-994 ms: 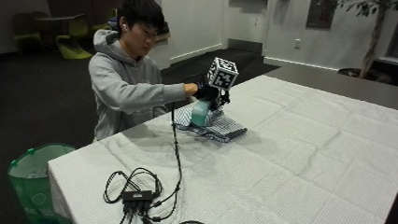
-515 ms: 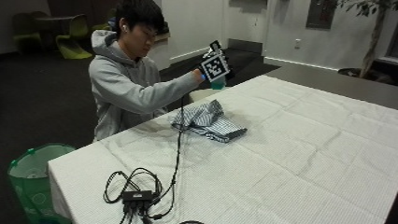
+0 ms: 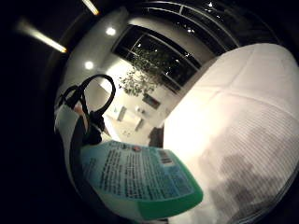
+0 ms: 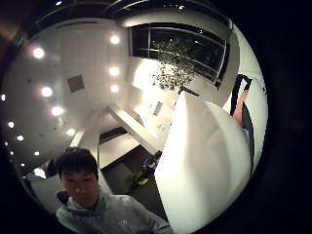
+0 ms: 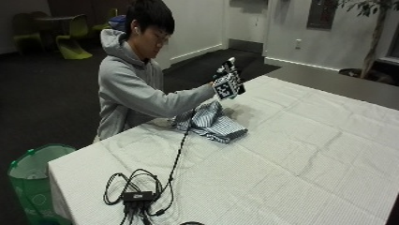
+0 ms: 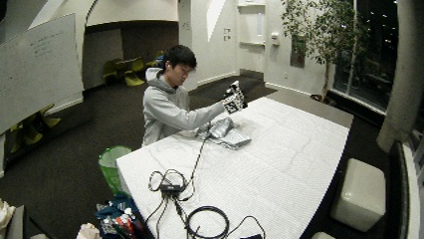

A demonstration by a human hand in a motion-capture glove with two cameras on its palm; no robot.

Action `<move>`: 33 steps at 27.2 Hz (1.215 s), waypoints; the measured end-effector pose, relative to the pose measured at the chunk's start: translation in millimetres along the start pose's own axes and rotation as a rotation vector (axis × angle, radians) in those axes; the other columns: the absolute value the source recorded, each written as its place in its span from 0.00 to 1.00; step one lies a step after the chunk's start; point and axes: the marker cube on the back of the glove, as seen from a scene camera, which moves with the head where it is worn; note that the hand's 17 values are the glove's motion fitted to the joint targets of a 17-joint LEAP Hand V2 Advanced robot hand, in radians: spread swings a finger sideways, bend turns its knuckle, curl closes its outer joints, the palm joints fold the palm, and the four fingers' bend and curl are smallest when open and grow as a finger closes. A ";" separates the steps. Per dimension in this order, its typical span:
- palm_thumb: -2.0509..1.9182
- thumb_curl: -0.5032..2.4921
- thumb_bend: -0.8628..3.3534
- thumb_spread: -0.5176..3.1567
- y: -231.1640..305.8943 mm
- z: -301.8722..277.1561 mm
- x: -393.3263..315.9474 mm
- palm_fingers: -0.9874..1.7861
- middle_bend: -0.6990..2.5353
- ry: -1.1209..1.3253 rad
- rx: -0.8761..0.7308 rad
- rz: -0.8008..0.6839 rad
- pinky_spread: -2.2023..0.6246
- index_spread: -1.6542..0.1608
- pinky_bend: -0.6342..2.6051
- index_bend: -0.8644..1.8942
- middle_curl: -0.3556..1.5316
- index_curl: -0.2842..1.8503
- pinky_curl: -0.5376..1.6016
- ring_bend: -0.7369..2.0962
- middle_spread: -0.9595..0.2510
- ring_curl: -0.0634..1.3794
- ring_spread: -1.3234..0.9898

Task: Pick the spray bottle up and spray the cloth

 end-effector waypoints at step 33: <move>0.72 0.39 0.19 0.31 13.6 -29.2 33.1 0.47 0.29 0.184 -0.273 0.108 0.78 0.77 0.37 0.33 0.39 0.34 0.47 0.41 0.74 0.33 0.54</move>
